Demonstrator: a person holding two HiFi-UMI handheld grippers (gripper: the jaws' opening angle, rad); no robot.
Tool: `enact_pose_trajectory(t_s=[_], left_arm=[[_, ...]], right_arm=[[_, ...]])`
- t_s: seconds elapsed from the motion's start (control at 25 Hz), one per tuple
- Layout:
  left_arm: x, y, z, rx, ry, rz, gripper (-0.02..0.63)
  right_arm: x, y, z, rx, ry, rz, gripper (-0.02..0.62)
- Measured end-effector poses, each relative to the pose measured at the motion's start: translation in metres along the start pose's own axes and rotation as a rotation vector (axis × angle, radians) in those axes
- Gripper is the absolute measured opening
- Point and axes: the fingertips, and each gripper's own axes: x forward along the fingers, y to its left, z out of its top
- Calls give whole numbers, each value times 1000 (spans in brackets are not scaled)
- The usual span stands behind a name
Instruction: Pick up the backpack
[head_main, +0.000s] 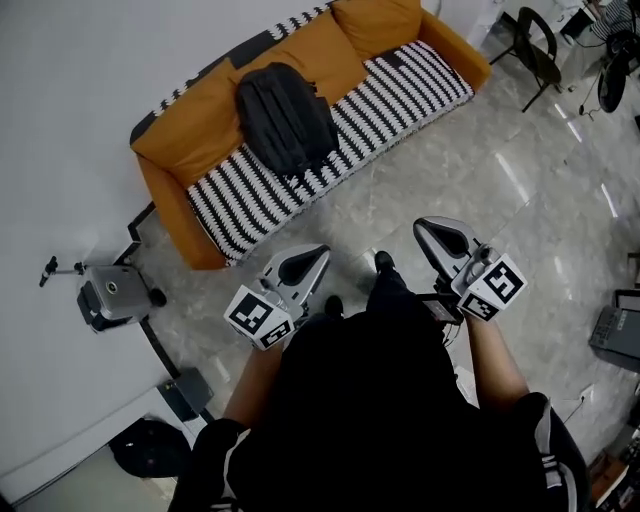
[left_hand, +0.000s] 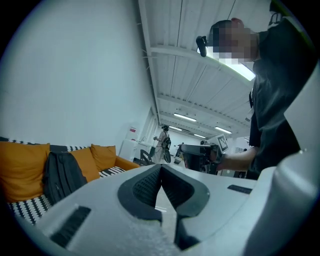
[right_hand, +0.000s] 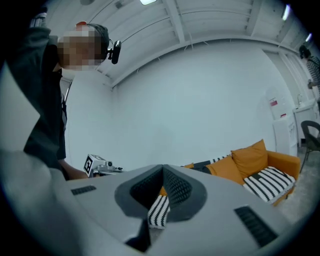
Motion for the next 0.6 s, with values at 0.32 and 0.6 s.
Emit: enact_pose_trajectory(t_s=[0.32, 0.6], left_arm=[[68, 28, 26, 11, -5, 98, 21], [118, 42, 49, 14, -21, 194, 21]], right_arm=[[28, -79, 33, -18, -7, 137, 26], [39, -141, 55, -13, 6, 236, 26]])
